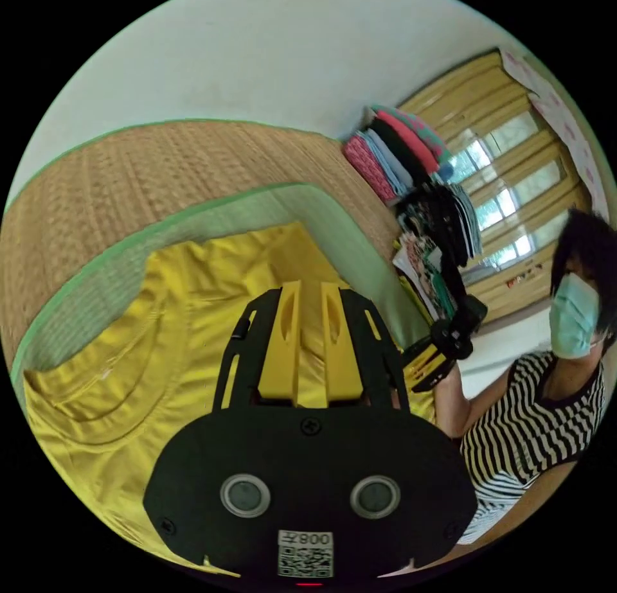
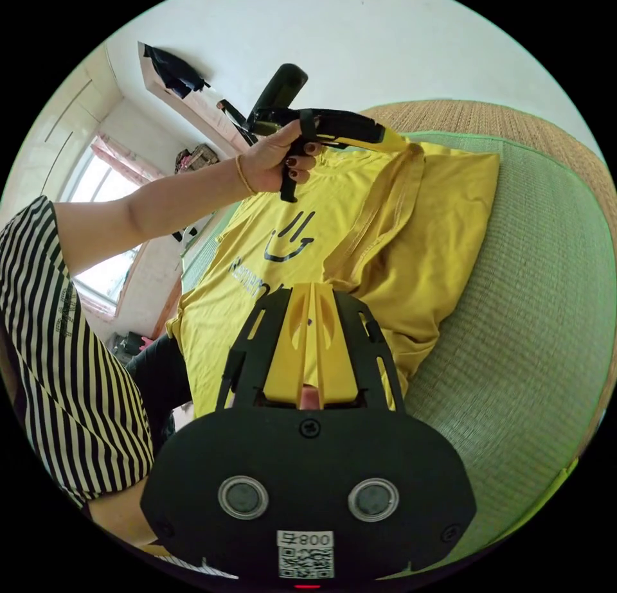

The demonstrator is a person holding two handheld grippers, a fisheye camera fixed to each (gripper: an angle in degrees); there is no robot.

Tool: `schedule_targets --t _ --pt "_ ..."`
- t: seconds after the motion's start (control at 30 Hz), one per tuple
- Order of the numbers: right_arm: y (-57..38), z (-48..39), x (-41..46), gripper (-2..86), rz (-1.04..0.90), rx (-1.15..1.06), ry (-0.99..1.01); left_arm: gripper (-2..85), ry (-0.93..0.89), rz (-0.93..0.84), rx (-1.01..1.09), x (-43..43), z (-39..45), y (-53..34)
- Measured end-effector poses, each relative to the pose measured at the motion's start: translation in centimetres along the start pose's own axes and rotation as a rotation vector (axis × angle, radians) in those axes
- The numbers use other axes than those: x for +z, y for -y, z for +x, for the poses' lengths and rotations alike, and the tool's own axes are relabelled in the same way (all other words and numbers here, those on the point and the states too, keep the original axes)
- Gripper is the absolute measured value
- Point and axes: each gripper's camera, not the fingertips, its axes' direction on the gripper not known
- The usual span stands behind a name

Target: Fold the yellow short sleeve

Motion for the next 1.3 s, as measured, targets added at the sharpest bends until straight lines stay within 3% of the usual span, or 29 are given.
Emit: schedule_targets --t 0.17,0.3,0.53,0.67,0.8,1.0,1.3 --pt "1.6 -0.6 0.1 0.5 -0.025 -0.030 0.010 5.2 0.126 -0.201 0.096 2.9 1.7 0.5" --pt "2.1 -0.1 -1.8 0.3 0.056 0.027 -0.039 3.8 0.206 -0.239 0.105 1.6 1.7 -0.9" --pt "2.8 0.5 -3.4 0.1 0.148 0.197 -0.231 4.3 0.153 -0.162 0.028 -0.3 0.7 -3.2" --pt "4.2 0.2 -2.7 0.1 0.110 0.184 -0.206 7.7 0.095 -0.138 0.083 1.0 2.1 -2.6" --pt "5.5 -0.4 -2.0 0.1 0.070 0.175 -0.258 7.5 0.230 -0.201 0.114 2.8 3.0 -2.9" --pt "6.8 -1.2 -2.0 0.2 0.075 0.119 -0.173 2.3 0.293 -0.138 0.037 1.3 1.8 -5.8" --pt "8.5 -1.9 -1.1 0.3 -0.019 0.068 -0.090 2.6 0.297 -0.015 -0.033 -0.8 -0.4 -8.2"
